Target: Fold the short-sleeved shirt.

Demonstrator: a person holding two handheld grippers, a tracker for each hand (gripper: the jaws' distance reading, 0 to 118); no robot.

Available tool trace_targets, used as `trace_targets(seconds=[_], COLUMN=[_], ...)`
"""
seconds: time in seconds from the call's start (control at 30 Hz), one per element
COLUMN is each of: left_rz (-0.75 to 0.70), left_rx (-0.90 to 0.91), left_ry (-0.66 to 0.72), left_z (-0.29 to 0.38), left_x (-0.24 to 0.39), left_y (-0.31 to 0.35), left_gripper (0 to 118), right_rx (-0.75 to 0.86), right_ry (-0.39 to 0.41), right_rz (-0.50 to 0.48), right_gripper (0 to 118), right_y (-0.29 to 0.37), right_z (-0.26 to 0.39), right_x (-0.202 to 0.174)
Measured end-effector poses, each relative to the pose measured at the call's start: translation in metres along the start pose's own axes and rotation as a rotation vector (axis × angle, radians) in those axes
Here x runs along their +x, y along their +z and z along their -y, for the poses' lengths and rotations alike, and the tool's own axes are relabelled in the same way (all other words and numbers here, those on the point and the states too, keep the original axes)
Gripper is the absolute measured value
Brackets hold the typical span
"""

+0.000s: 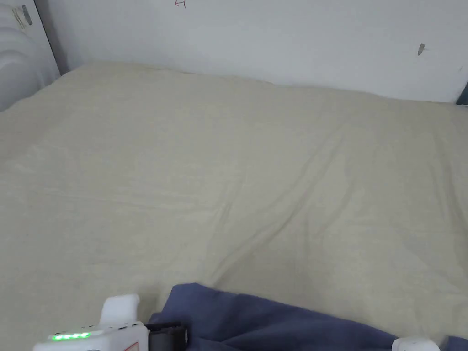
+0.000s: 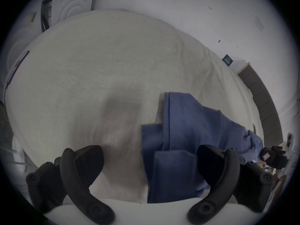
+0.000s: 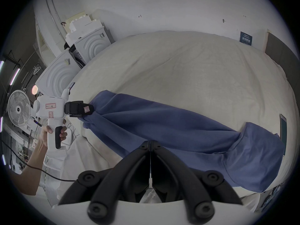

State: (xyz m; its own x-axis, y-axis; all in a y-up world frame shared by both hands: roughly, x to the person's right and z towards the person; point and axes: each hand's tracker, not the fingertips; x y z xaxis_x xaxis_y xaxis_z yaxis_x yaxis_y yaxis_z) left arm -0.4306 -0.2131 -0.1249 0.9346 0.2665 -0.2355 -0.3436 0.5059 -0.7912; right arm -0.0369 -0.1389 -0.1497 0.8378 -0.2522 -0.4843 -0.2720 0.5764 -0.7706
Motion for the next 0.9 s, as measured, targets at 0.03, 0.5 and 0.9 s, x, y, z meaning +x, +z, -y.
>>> trace_targets(seconds=[0.03,0.5,0.9], left_rz=[-0.033,0.057,0.191], left_rx=[-0.007,0.049,0.069], left_ry=[-0.048,0.004,0.051], left_z=[0.001,0.011,-0.003], left_x=[0.007,0.009,0.024], left_y=[0.002,0.019,0.042], left_gripper=[104,11,8], right_rx=[-0.004,-0.070,-0.025], right_ry=[0.002,0.027,-0.045], right_rz=[0.000,-0.013,0.042], right_gripper=[5,5,5], right_y=[-0.002,-0.014,0.010], right_z=[0.000,0.006,0.008], right_x=[-0.001,-0.005,0.026])
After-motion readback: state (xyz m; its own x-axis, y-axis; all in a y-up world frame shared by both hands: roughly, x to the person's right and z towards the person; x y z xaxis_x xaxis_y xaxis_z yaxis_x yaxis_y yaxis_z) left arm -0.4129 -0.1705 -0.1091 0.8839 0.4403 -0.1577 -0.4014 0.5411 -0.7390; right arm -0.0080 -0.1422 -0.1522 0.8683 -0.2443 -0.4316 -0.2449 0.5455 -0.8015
